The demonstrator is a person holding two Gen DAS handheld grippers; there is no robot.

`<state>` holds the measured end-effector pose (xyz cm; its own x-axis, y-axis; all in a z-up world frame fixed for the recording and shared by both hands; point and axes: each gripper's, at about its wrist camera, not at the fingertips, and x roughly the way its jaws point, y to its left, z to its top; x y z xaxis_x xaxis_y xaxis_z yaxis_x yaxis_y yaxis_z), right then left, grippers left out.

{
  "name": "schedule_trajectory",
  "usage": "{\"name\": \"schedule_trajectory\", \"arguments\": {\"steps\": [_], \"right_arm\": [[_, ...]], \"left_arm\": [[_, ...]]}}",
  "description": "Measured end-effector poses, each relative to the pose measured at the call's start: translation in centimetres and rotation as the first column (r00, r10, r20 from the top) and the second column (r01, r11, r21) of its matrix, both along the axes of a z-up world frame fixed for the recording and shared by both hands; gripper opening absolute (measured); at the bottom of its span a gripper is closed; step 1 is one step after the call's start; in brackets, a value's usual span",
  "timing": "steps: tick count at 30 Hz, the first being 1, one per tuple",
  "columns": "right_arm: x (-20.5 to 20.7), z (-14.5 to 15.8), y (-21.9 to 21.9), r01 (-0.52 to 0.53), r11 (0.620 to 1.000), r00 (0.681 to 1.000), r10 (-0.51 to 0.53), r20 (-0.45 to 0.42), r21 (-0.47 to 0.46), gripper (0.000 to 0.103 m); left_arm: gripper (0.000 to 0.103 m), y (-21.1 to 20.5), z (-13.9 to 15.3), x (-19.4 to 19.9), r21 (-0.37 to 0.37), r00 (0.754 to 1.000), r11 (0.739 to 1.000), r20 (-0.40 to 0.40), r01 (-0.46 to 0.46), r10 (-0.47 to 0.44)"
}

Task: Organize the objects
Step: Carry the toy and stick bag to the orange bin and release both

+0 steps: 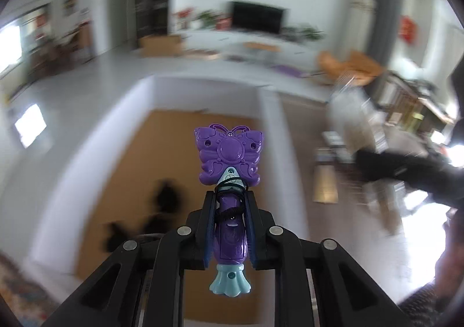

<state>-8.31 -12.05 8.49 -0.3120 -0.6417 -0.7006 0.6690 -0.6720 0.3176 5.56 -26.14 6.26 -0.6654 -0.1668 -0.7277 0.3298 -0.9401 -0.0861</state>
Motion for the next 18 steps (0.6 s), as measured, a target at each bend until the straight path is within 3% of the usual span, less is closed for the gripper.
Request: {"name": "schedule_trajectory", "arguments": {"steps": [3, 5, 6, 7, 8, 9, 11, 14, 18], "right_arm": [[0.2, -0.1, -6.2, -0.084, 0.996, 0.996, 0.084, -0.014, 0.026, 0.029], [0.5, -1.5, -9.9, -0.152, 0.988, 0.988, 0.151, 0.023, 0.019, 0.030], [0.6, -2.2, -10.9, -0.176, 0.984, 0.984, 0.175, 0.043, 0.022, 0.035], [0.7, -3.3, -12.2, -0.205, 0.978, 0.977, 0.201, 0.075, 0.044, 0.054], [0.8, -4.0, -12.7, -0.211, 0.975, 0.975, 0.204, 0.089, 0.068, 0.064], [1.1, -4.3, -12.7, -0.205, 0.975, 0.977, 0.199, 0.077, 0.081, 0.071], [1.7, -4.2, -11.4, -0.188, 0.979, 0.982, 0.187, 0.013, 0.078, 0.075], [2.0, -3.8, -7.3, -0.106, 0.990, 0.987, 0.116, -0.115, 0.088, 0.088], [1.8, -4.7, 1.2, 0.088, 0.989, 0.958, -0.052, -0.281, 0.118, 0.093]], "left_arm": [[0.019, -4.2, -2.6, 0.2, -0.005, 0.988, 0.995, 0.117, -0.098, 0.098], [0.020, -6.3, -5.0, 0.1, -0.012, 0.959, 0.987, 0.236, -0.161, 0.160], [0.023, -7.0, -6.1, 0.4, -0.013, 0.939, 0.980, 0.283, -0.198, 0.194], [0.026, -7.1, -6.7, 0.5, -0.010, 0.930, 0.976, 0.304, -0.216, 0.209], [0.041, -7.1, -7.2, 0.9, -0.004, 0.925, 0.974, 0.314, -0.225, 0.215], [0.065, -6.9, -7.2, 1.1, -0.011, 0.925, 0.974, 0.310, -0.227, 0.219], [0.085, -6.2, -6.6, 1.7, -0.061, 0.932, 0.970, 0.266, -0.237, 0.245], [0.085, -4.5, -5.0, 1.9, -0.105, 0.952, 0.969, 0.188, -0.224, 0.241], [0.085, -1.2, -2.9, 1.0, -0.034, 0.986, 0.989, 0.088, -0.142, 0.144]]}}
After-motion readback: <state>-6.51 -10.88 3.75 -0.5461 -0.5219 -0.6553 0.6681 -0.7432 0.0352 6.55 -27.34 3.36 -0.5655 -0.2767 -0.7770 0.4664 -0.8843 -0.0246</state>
